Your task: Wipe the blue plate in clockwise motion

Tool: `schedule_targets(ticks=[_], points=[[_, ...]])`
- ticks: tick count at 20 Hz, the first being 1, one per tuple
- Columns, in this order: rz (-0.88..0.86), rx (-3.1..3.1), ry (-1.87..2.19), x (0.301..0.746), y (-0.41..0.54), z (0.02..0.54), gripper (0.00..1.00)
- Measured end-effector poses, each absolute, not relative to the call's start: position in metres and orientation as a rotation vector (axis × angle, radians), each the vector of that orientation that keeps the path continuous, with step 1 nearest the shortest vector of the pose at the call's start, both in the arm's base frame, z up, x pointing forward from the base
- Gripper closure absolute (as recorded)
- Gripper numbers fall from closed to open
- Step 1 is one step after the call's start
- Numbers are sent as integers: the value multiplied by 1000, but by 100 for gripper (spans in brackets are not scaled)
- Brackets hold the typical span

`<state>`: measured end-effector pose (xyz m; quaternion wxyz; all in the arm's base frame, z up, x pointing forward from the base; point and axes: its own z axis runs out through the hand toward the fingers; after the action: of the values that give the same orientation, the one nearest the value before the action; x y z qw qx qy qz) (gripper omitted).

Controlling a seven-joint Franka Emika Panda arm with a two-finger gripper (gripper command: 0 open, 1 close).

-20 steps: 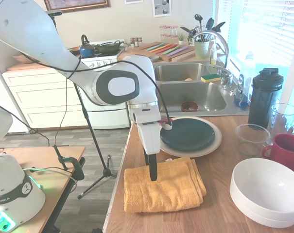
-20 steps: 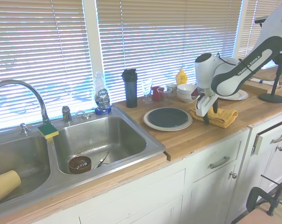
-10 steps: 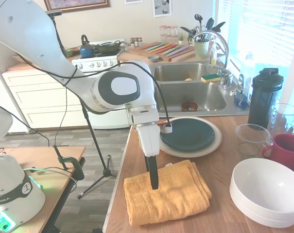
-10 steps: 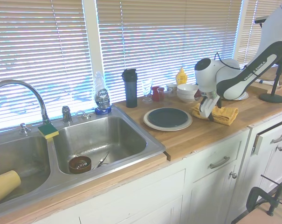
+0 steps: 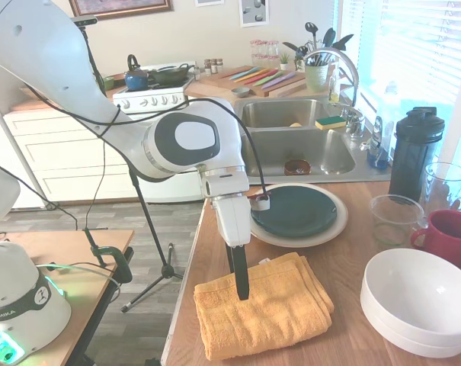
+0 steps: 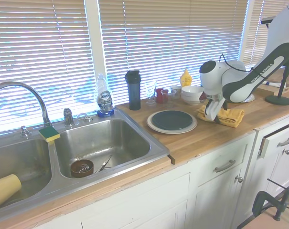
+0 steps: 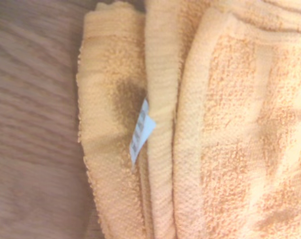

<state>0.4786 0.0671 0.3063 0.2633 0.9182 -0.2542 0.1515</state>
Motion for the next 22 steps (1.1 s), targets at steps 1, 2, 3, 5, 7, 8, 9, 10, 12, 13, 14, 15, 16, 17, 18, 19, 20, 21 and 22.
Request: schedule_targets(ticks=[1, 2, 3, 5, 7, 8, 9, 10, 12, 13, 14, 15, 16, 17, 18, 19, 20, 21, 22], points=[[407, 2482, -687, 478, 66, 305, 100], [404, 2481, -687, 478, 66, 304, 100], [401, 2480, -687, 478, 65, 303, 100], [397, 2479, -687, 478, 64, 302, 100], [392, 2478, -687, 478, 63, 300, 100], [389, 2477, -687, 478, 63, 299, 100], [387, 2477, -687, 478, 62, 298, 100], [384, 2476, -686, 477, 62, 297, 100], [379, 2476, -685, 477, 62, 295, 100], [376, 2475, -685, 477, 61, 295, 100], [374, 2474, -686, 477, 61, 294, 100], [371, 2474, -687, 476, 60, 293, 100], [368, 2473, -688, 476, 59, 292, 100], [365, 2472, -688, 476, 59, 291, 100], [363, 2472, -689, 476, 58, 290, 100], [360, 2472, -689, 476, 58, 290, 100], [359, 2472, -689, 475, 58, 289, 100], [357, 2472, -689, 475, 57, 288, 100], [356, 2472, -690, 475, 57, 288, 100]])
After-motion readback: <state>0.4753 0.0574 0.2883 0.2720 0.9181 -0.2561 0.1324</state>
